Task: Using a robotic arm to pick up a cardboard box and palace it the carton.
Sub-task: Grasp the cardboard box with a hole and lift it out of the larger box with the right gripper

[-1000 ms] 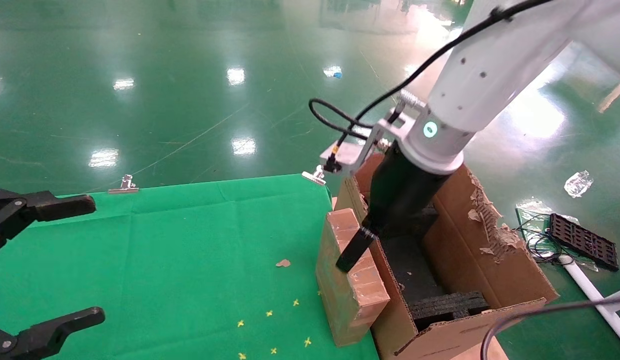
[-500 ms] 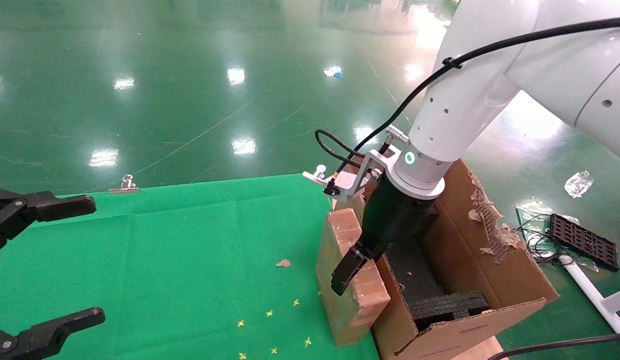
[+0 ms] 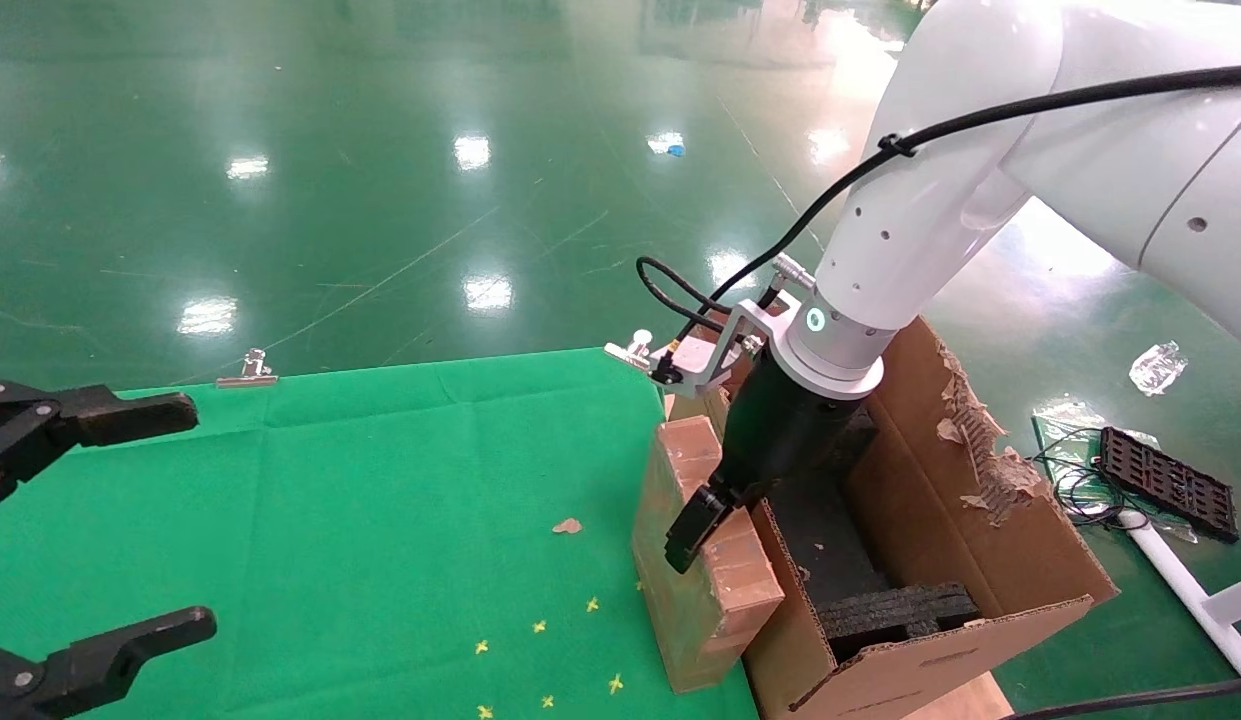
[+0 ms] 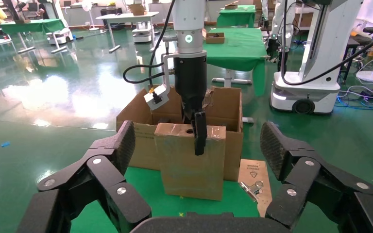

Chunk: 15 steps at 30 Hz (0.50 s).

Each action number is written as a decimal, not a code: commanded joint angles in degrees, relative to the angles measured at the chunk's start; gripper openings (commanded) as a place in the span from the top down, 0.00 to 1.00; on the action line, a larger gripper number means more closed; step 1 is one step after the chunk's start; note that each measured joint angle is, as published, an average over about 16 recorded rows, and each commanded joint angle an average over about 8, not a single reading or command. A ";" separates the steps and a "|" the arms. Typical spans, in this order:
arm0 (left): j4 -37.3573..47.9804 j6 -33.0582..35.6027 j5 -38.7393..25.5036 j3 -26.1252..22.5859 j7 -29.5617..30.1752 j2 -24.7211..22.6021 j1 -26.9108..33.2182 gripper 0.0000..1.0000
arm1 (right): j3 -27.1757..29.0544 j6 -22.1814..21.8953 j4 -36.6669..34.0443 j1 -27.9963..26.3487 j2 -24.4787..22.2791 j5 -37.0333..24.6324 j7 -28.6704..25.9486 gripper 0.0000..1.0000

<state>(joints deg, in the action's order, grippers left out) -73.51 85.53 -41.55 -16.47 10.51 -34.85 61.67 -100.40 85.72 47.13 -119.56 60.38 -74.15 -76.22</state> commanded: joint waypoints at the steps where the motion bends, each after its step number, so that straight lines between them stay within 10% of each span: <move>1: 0.00 0.00 0.01 -0.01 0.00 0.00 0.00 1.00 | -0.08 -0.11 -0.23 0.17 0.06 -0.11 0.02 1.00; 15: 0.00 -0.03 0.04 -0.06 -0.03 0.03 0.01 1.00 | -0.68 -0.48 1.68 -0.41 0.32 -1.81 0.74 1.00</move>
<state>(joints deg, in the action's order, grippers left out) -73.51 85.50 -41.51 -16.53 10.48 -34.82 61.69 -100.57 84.98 48.83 -120.35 60.20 -75.43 -74.99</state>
